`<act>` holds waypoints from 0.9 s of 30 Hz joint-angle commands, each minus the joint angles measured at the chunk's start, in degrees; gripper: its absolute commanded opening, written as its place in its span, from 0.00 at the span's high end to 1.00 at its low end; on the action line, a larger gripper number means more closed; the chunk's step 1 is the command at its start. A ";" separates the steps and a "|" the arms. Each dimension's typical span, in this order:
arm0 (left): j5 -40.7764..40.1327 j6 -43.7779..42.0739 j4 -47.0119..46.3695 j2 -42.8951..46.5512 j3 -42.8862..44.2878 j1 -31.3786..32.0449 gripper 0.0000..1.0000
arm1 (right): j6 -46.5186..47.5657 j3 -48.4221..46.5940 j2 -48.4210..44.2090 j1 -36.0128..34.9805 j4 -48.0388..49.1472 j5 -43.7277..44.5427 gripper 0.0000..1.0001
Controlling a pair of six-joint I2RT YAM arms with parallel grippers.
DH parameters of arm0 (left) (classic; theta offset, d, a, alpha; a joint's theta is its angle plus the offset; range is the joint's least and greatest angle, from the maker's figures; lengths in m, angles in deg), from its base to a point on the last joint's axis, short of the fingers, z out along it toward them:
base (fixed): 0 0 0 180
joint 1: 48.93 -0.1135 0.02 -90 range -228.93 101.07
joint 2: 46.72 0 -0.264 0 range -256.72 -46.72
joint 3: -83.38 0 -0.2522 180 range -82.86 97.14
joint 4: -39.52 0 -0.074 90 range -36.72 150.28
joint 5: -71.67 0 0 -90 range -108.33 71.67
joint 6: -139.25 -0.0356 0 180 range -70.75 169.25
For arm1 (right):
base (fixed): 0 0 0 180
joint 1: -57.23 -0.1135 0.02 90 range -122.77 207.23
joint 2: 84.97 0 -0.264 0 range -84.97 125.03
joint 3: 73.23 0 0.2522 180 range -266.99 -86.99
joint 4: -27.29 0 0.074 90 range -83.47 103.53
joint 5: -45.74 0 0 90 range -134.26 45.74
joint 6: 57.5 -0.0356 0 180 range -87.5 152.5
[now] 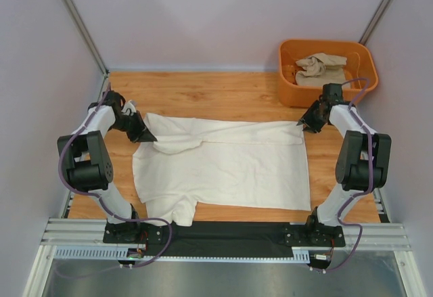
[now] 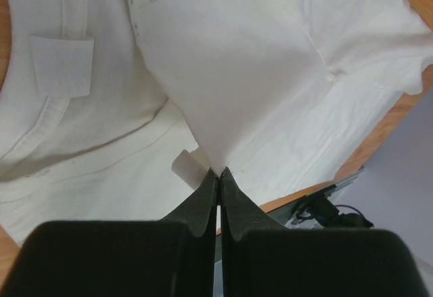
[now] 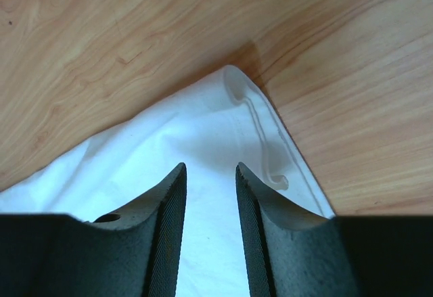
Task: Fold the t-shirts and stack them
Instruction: Fold the tshirt
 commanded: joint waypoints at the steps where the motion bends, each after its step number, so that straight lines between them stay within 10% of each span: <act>1: 1.73 -1.04 -1.12 0.89 -0.89 -0.46 1.00 | -1.87 2.93 -2.38 0.14 2.93 -1.85 0.63; 27: 3.39 -1.83 0.02 -0.25 1.13 -0.46 1.00 | 4.10 11.12 -3.98 0.93 5.50 1.40 0.63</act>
